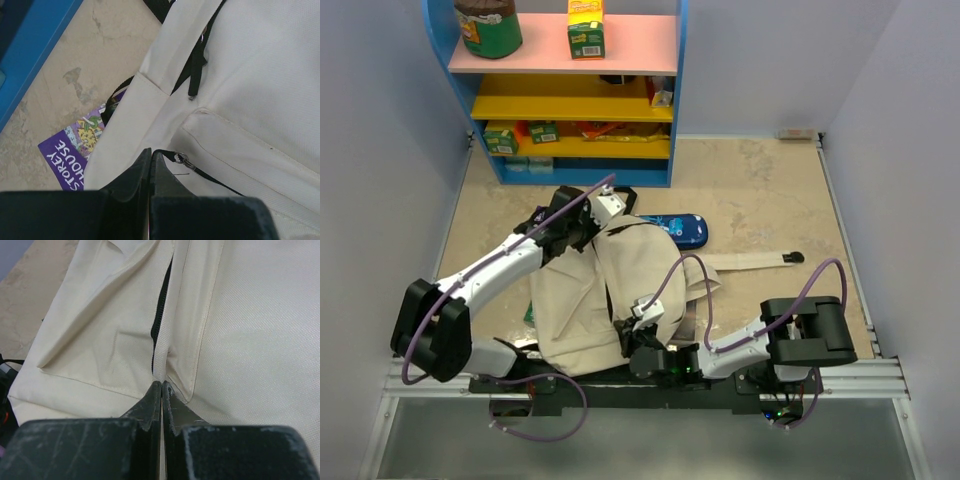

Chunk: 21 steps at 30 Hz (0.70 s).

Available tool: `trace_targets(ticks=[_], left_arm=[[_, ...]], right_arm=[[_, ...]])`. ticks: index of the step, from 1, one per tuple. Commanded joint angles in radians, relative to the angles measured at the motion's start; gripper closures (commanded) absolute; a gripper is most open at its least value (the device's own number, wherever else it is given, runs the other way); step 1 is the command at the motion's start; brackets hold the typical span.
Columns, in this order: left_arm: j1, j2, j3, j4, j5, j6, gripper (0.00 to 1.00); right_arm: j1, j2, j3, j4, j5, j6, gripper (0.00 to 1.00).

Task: Pack the student bag
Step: Zip the student bag at the center of the board.

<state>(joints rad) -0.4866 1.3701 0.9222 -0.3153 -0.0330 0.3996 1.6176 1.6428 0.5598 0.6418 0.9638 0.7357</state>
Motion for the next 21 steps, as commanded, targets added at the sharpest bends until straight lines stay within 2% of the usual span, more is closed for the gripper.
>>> trace_targets(ticks=[1, 4, 5, 6, 7, 8, 9, 10, 11, 13, 14, 16, 17, 19, 21], left_arm=[[0.033, 0.033, 0.113, 0.234, -0.12, -0.002, 1.0], [0.036, 0.084, 0.184, 0.213, -0.113, -0.015, 0.99], [0.039, 0.099, 0.205, 0.187, -0.098, -0.028, 0.87], [0.04, 0.101, 0.237, 0.159, -0.081, -0.036, 0.8], [0.043, 0.098, 0.245, 0.101, -0.027, -0.041, 0.73], [0.048, 0.078, 0.247, 0.078, -0.015, -0.057, 0.51], [0.048, 0.064, 0.236, 0.064, -0.001, -0.067, 0.42], [0.049, 0.046, 0.23, 0.023, 0.028, -0.07, 0.38], [0.052, 0.014, 0.225, 0.001, 0.05, -0.083, 0.34], [0.057, -0.022, 0.199, -0.057, 0.076, -0.093, 0.31], [0.06, -0.058, 0.182, -0.07, 0.079, -0.091, 0.3], [0.062, -0.089, 0.13, -0.106, 0.068, -0.071, 0.27], [0.065, -0.115, 0.11, -0.116, 0.055, -0.041, 0.17], [0.078, -0.131, 0.049, -0.174, 0.051, 0.02, 0.0], [0.135, -0.144, -0.018, -0.224, 0.061, 0.116, 0.0]], right_arm=[[0.045, 0.006, 0.026, -0.05, -0.022, 0.013, 1.0], [0.047, -0.012, 0.037, -0.037, -0.031, -0.015, 1.0], [0.047, -0.027, 0.048, -0.048, -0.011, -0.021, 0.93], [0.044, -0.049, 0.051, -0.098, 0.013, -0.016, 0.88], [0.038, -0.128, 0.054, -0.125, 0.038, -0.01, 0.78], [-0.003, -0.176, 0.045, -0.145, 0.056, -0.007, 0.73], [-0.039, -0.234, 0.038, -0.166, 0.043, -0.018, 0.68], [-0.08, -0.326, 0.035, -0.185, 0.027, -0.025, 0.62], [-0.182, -0.369, 0.041, -0.206, 0.004, -0.047, 0.58], [-0.287, -0.423, 0.067, -0.273, -0.091, -0.084, 0.46], [-0.383, -0.442, 0.107, -0.287, -0.123, -0.146, 0.41], [-0.477, -0.407, 0.178, -0.404, -0.198, -0.185, 0.31], [-0.56, -0.349, 0.26, -0.45, -0.224, -0.229, 0.28], [-0.626, -0.276, 0.34, -0.552, -0.285, -0.275, 0.19], [-0.686, -0.198, 0.428, -0.597, -0.319, -0.344, 0.18]])
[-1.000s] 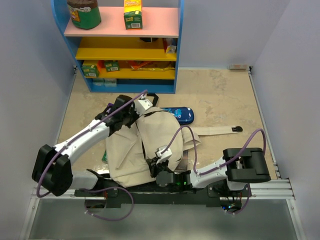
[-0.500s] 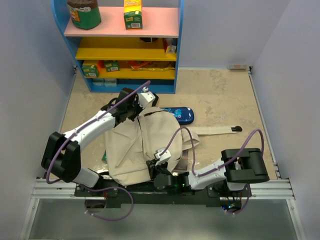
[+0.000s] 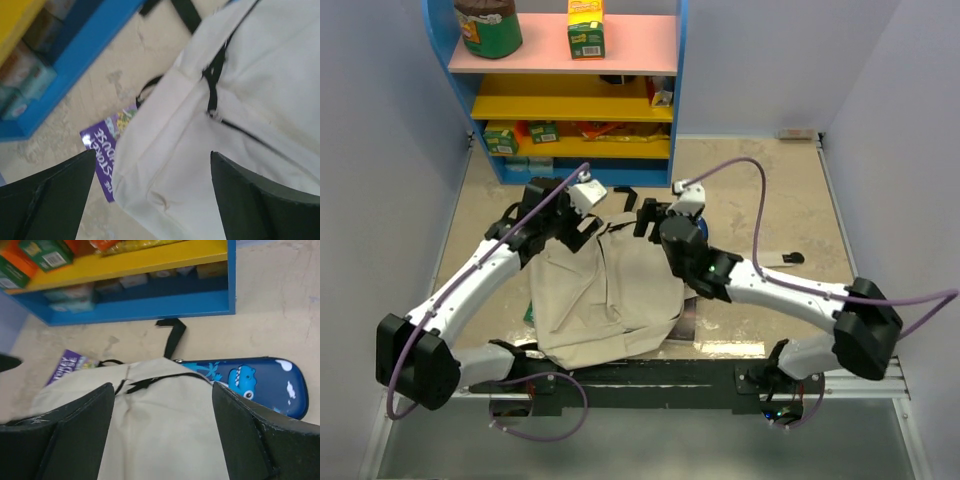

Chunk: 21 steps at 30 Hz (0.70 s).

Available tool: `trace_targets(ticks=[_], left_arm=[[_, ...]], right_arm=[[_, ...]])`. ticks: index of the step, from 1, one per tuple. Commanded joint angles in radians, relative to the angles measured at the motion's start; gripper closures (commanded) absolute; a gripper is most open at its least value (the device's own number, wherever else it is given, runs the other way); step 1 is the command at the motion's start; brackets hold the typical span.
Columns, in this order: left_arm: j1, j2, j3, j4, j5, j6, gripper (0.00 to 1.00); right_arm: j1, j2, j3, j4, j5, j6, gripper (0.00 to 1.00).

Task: Pack the student bag
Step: Zip the student bag at the center of the board, then adjust the student bag at the center of the board.

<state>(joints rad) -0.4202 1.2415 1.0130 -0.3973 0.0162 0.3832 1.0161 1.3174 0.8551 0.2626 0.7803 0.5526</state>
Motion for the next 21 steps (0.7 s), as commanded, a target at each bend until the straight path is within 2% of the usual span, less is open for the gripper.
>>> trace_targets(ticks=[1, 4, 7, 12, 17, 19, 20, 21], left_arm=[[0.105, -0.019, -0.131, -0.147, 0.031, 0.155, 0.0], [0.31, 0.001, -0.175, -0.15, 0.065, 0.223, 0.0], [0.412, 0.022, -0.183, -0.14, 0.085, 0.22, 0.0], [0.42, 0.033, -0.223, -0.12, 0.085, 0.206, 0.0], [0.42, 0.166, -0.18, -0.175, 0.178, 0.169, 0.0], [0.42, 0.219, -0.165, -0.17, 0.198, 0.169, 0.09], [0.42, 0.233, -0.159, -0.167, 0.209, 0.169, 0.17], [0.443, 0.252, -0.149, -0.169, 0.24, 0.161, 0.35]], right_arm=[[-0.105, 0.146, 0.151, -0.22, -0.191, -0.177, 0.17], [-0.23, 0.247, 0.232, -0.244, -0.327, -0.21, 0.15], [-0.278, 0.362, 0.317, -0.301, -0.407, -0.252, 0.14], [-0.313, 0.457, 0.375, -0.344, -0.495, -0.284, 0.14], [-0.343, 0.448, 0.322, -0.284, -0.602, -0.257, 0.16], [-0.344, 0.441, 0.28, -0.27, -0.619, -0.244, 0.2], [-0.344, 0.436, 0.265, -0.267, -0.628, -0.238, 0.29], [-0.346, 0.43, 0.234, -0.267, -0.628, -0.217, 0.36]])
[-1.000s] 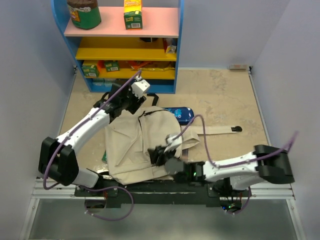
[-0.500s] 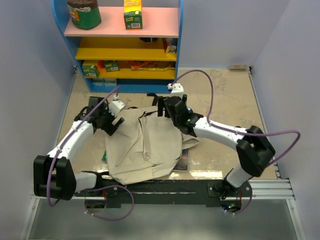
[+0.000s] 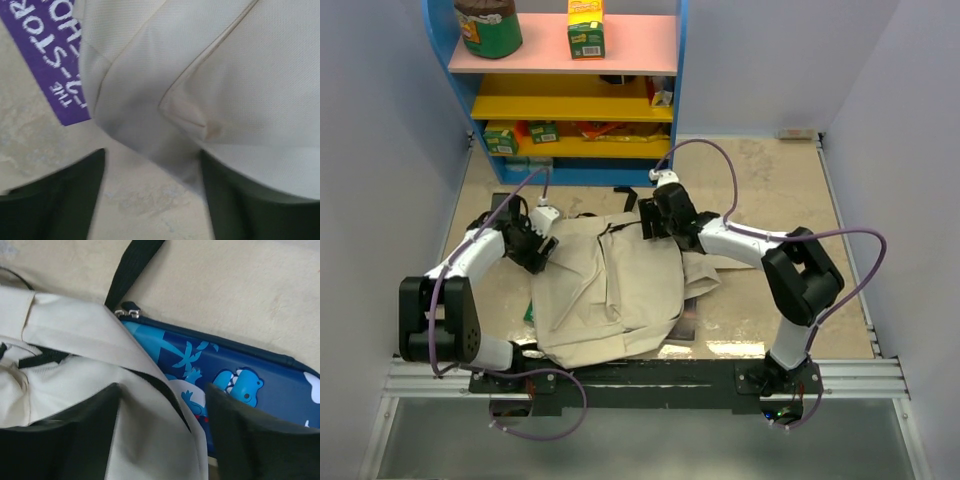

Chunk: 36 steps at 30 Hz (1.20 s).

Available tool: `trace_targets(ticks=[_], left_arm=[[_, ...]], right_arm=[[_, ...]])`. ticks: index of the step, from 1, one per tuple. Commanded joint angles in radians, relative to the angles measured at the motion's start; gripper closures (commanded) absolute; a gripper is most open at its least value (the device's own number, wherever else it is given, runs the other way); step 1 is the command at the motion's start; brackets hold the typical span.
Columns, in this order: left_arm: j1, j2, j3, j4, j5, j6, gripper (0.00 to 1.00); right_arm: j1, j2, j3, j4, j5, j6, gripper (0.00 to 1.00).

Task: Pack the student bag
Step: Adjust the student bag at the center of the board.

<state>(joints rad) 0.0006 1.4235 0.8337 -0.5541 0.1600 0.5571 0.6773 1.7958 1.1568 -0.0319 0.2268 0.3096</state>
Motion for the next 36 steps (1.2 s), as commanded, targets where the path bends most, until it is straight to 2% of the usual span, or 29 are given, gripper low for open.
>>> trace_targets(ticks=[1, 2, 4, 5, 7, 8, 17, 20, 26, 27, 28, 30, 31, 34, 35, 36], left_arm=[[0.022, 0.078, 0.05, -0.015, 0.11, -0.019, 0.44], [0.022, 0.083, 0.064, -0.03, 0.148, -0.023, 0.64], [0.021, 0.094, 0.111, -0.041, 0.17, -0.045, 0.8], [0.022, 0.097, 0.131, -0.058, 0.185, -0.052, 0.91], [0.021, 0.097, 0.209, -0.096, 0.193, -0.071, 1.0], [0.022, 0.092, 0.24, -0.11, 0.2, -0.077, 1.0], [0.019, 0.094, 0.577, -0.19, 0.276, -0.175, 1.0], [0.007, 0.143, 0.63, -0.15, 0.23, -0.197, 1.0], [-0.088, 0.259, 0.706, -0.08, 0.126, -0.23, 1.0], [-0.1, 0.278, 0.706, -0.069, 0.11, -0.232, 1.0], [-0.112, 0.288, 0.705, -0.057, 0.096, -0.232, 1.0], [-0.142, 0.31, 0.705, -0.058, 0.075, -0.232, 1.0], [-0.149, 0.311, 0.702, -0.067, 0.072, -0.23, 1.0], [-0.162, 0.279, 0.662, -0.067, 0.07, -0.204, 0.79], [-0.165, 0.249, 0.65, -0.07, 0.075, -0.192, 0.66], [-0.163, 0.229, 0.628, -0.076, 0.082, -0.168, 0.6]], right_arm=[[-0.008, -0.076, -0.09, 0.083, -0.078, 0.039, 0.43], [-0.008, -0.09, -0.112, 0.104, -0.084, 0.051, 0.56], [-0.007, -0.125, -0.155, 0.128, -0.09, 0.077, 0.67], [-0.007, -0.137, -0.166, 0.135, -0.092, 0.083, 0.79], [-0.008, -0.174, -0.201, 0.151, -0.092, 0.092, 0.94], [-0.008, -0.217, -0.21, 0.153, -0.081, 0.094, 1.0], [0.048, -0.403, -0.235, 0.052, -0.077, 0.141, 1.0], [0.134, -0.427, -0.262, 0.043, -0.054, 0.19, 1.0], [0.336, -0.351, -0.383, 0.124, -0.011, 0.342, 1.0], [0.372, -0.337, -0.394, 0.133, 0.003, 0.38, 0.98], [0.384, -0.317, -0.405, 0.147, 0.009, 0.396, 0.85], [0.398, -0.315, -0.425, 0.152, 0.028, 0.419, 0.68], [0.398, -0.323, -0.427, 0.139, 0.04, 0.421, 0.53], [0.396, -0.39, -0.401, 0.081, 0.106, 0.382, 0.4], [0.393, -0.423, -0.364, 0.064, 0.127, 0.359, 0.38], [0.377, -0.435, -0.344, 0.05, 0.138, 0.312, 0.37]])
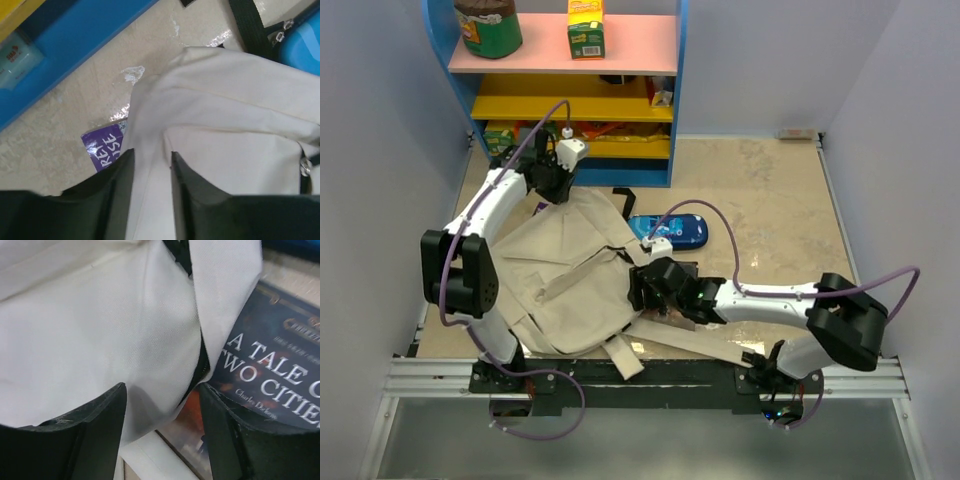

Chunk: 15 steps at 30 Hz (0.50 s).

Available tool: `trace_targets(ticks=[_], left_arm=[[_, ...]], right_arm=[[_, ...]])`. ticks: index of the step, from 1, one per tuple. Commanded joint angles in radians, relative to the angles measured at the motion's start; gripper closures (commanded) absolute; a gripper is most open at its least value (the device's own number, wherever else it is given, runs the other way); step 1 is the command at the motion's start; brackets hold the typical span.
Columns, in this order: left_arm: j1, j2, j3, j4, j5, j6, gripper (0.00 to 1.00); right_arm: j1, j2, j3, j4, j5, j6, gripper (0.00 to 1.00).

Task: Pack the student bag
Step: Adjust the student bag at the center of the board.

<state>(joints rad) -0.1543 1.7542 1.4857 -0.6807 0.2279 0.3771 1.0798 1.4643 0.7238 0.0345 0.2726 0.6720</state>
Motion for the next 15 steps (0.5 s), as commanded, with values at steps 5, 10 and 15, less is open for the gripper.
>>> trace_targets(ticks=[5, 10, 15], left_arm=[[-0.019, -0.263, -0.109, -0.011, 0.135, 0.121, 0.37], [-0.103, -0.337, -0.306, -0.005, 0.175, 0.174, 0.35], [-0.166, -0.311, -0.441, 0.094, 0.179, 0.16, 0.34]], right_arm=[[-0.112, -0.101, 0.17, -0.021, 0.053, -0.17, 0.41], [-0.118, -0.027, 0.183, 0.019, 0.019, -0.232, 0.44], [-0.116, 0.005, 0.177, 0.034, 0.002, -0.27, 0.46]])
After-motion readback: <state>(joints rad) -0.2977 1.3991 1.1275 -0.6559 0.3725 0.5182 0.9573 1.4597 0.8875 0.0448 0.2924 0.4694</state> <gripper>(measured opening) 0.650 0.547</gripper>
